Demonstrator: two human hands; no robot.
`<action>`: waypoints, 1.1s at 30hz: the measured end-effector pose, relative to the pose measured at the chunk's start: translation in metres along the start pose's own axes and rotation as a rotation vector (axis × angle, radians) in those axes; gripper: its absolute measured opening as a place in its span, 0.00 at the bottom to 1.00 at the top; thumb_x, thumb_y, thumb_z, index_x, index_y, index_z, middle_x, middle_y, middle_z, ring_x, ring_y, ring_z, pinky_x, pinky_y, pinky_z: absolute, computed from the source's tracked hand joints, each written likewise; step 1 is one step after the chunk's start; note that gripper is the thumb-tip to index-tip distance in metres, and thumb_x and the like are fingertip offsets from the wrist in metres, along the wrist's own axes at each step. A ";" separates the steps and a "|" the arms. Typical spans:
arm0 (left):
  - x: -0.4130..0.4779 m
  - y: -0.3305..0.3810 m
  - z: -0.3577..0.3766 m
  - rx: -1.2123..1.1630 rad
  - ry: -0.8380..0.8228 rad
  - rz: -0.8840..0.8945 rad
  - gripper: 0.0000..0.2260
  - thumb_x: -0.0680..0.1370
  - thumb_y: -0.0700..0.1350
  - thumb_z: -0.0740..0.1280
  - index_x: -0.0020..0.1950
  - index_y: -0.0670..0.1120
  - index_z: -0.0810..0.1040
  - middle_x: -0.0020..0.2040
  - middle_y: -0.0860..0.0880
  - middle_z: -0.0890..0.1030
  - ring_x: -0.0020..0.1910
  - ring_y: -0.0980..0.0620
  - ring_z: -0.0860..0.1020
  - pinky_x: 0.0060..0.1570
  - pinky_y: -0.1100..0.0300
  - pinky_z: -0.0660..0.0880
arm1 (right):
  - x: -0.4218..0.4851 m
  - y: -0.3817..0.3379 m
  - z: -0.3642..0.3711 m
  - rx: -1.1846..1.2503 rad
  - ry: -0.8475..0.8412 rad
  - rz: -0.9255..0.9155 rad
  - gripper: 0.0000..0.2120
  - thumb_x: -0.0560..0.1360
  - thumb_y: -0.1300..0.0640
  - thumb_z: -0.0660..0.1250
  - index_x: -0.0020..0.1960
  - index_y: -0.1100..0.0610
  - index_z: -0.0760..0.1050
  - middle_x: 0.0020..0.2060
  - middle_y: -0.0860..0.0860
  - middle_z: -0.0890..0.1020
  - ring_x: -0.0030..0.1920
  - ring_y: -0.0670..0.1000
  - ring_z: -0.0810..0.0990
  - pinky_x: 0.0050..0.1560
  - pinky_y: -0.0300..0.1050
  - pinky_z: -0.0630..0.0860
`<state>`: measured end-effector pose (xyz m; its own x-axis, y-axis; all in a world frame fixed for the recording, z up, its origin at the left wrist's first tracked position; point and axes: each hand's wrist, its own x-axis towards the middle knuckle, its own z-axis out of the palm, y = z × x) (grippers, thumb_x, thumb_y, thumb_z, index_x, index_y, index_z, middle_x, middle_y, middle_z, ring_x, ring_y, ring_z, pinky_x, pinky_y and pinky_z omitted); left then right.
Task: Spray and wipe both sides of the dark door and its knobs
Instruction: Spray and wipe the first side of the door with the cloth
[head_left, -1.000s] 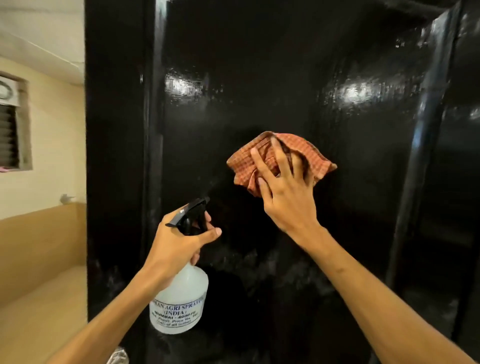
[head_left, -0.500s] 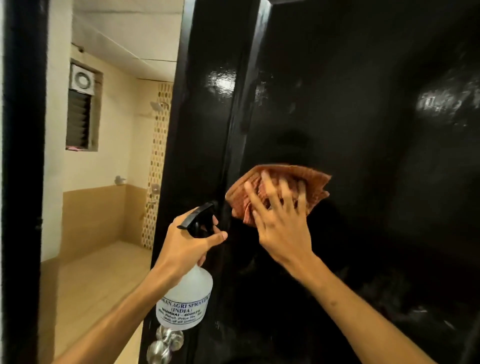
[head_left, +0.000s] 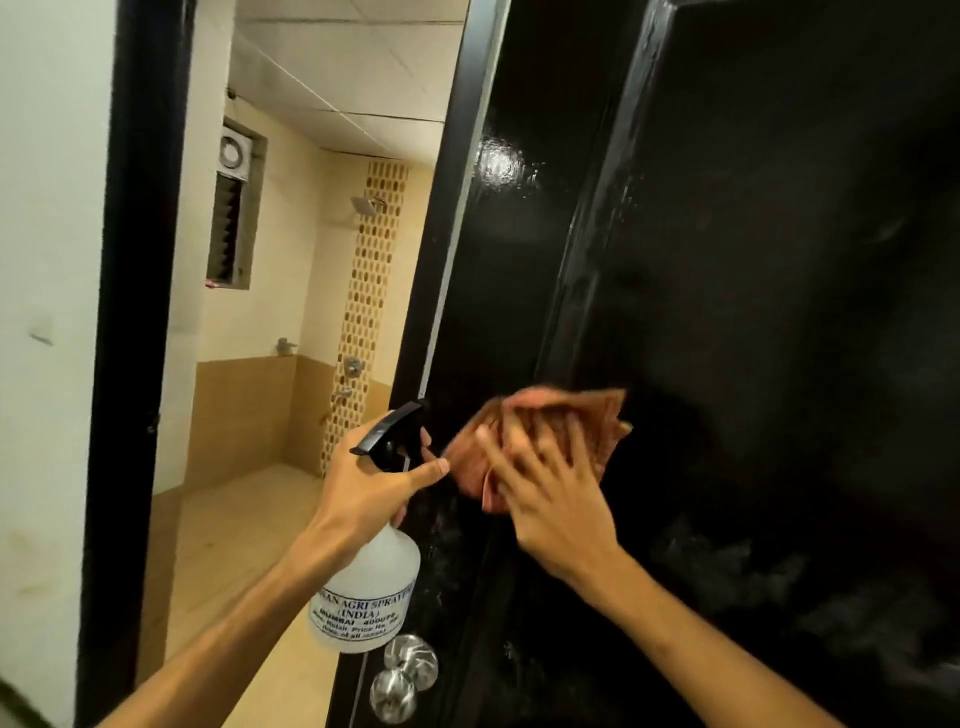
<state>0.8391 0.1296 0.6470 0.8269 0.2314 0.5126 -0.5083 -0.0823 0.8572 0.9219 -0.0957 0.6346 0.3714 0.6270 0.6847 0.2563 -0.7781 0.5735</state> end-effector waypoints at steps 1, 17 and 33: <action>-0.002 -0.004 -0.009 0.007 0.007 -0.003 0.10 0.73 0.39 0.79 0.51 0.43 0.82 0.40 0.44 0.85 0.22 0.49 0.72 0.26 0.57 0.72 | -0.018 -0.017 0.008 0.011 -0.059 -0.075 0.40 0.77 0.47 0.65 0.84 0.50 0.52 0.81 0.55 0.61 0.78 0.63 0.64 0.79 0.66 0.49; -0.026 -0.040 -0.041 0.057 0.019 -0.056 0.10 0.73 0.40 0.79 0.50 0.45 0.82 0.28 0.50 0.80 0.22 0.54 0.73 0.26 0.57 0.73 | -0.037 -0.087 0.034 0.060 -0.443 -0.400 0.38 0.72 0.46 0.66 0.81 0.44 0.60 0.78 0.46 0.67 0.74 0.51 0.68 0.71 0.54 0.66; -0.060 -0.026 0.102 -0.095 -0.258 -0.082 0.09 0.73 0.39 0.79 0.50 0.45 0.82 0.42 0.42 0.85 0.23 0.47 0.70 0.29 0.54 0.72 | -0.119 0.104 -0.040 -0.021 -0.006 0.352 0.34 0.80 0.50 0.64 0.83 0.43 0.54 0.80 0.52 0.61 0.68 0.61 0.71 0.63 0.63 0.71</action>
<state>0.8272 0.0191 0.5986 0.8939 -0.0217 0.4477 -0.4473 0.0204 0.8941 0.8690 -0.2499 0.6307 0.4392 0.3202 0.8394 0.0932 -0.9455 0.3119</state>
